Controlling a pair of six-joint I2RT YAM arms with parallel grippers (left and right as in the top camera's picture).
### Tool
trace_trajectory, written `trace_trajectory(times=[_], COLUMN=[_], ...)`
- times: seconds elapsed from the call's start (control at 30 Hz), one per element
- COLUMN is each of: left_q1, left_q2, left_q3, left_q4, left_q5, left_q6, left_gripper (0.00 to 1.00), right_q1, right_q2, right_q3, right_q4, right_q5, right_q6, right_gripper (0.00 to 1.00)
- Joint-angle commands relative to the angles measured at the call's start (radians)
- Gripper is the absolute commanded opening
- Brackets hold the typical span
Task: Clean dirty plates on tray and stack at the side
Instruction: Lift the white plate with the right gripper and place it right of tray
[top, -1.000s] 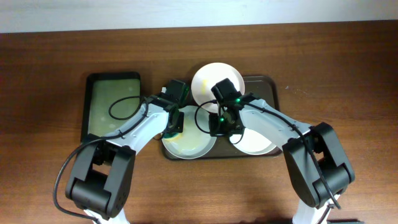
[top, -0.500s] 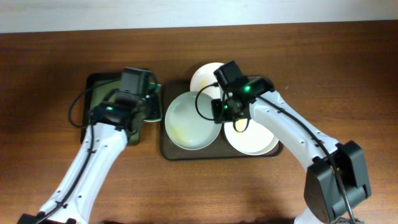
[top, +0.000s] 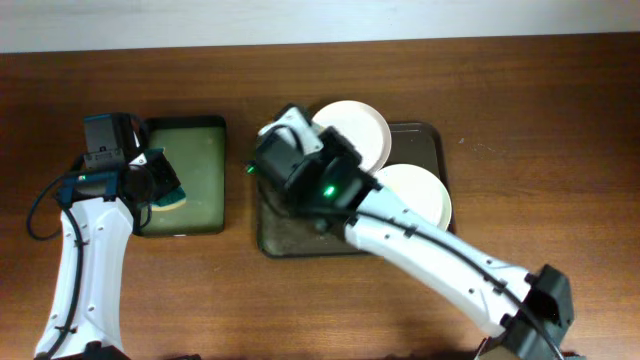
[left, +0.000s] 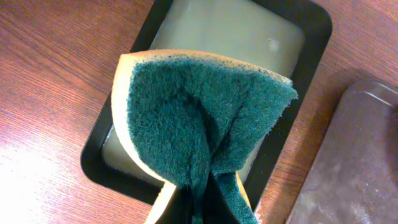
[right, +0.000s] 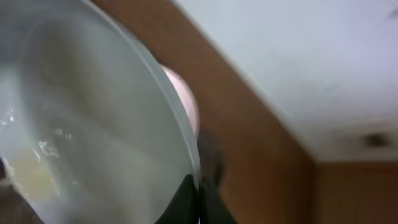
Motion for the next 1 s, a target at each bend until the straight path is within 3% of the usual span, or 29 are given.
trace_trajectory(times=[0.0,0.2,0.37,0.43,0.47,0.5,0.53,0.57,0.63,0.73,0.87,0.93,0.97], left_q1=[0.003,0.003,0.003,0.003,0.003,0.003,0.003,0.003,0.003,0.003,0.003,0.003,0.003], left_q2=[0.007,0.007,0.007,0.007,0.007,0.007,0.007,0.007,0.007,0.007,0.008,0.008,0.008], left_q3=[-0.004,-0.004,-0.004,-0.004,-0.004,-0.004,-0.004,-0.004,-0.004,-0.004,-0.004,-0.004,-0.004], left_q4=[0.000,0.000,0.000,0.000,0.000,0.000,-0.002,-0.003,-0.004,-0.003,0.003,0.004,0.003], left_q5=[0.011,0.011,0.012,0.011,0.011,0.012,0.013,0.024,0.045,0.045,0.045,0.045,0.045], left_q6=[0.002,0.002,0.002,0.002,0.002,0.002,0.002,0.002,0.002,0.002,0.002,0.002,0.002], left_gripper=[0.00,0.00,0.00,0.00,0.00,0.00,0.00,0.00,0.00,0.00,0.00,0.00,0.00], right_q1=[0.070,0.130,0.139,0.130,0.103,0.064,-0.010,-0.060,-0.117,-0.136,-0.150,-0.170,-0.180], right_q2=[-0.026,-0.026,-0.026,-0.026,-0.025,-0.020,0.000,0.018,0.006,-0.098,-0.134,-0.087,-0.067], right_q3=[0.023,0.023,0.023,0.023,0.021,0.012,-0.018,-0.031,-0.024,-0.021,-0.040,-0.092,-0.111], right_q4=[0.048,0.124,0.166,0.156,0.106,0.073,0.074,0.044,-0.049,-0.050,-0.020,-0.031,-0.038], right_q5=[0.254,0.397,0.454,0.422,0.289,0.097,-0.180,-0.317,-0.197,0.010,-0.172,-0.168,-0.172], right_q6=[-0.208,-0.397,-0.435,-0.249,-0.048,0.061,0.025,-0.048,0.048,0.142,0.140,0.109,0.159], right_gripper=[0.04,0.04,0.04,0.04,0.04,0.04,0.04,0.04,0.04,0.04,0.04,0.04,0.04])
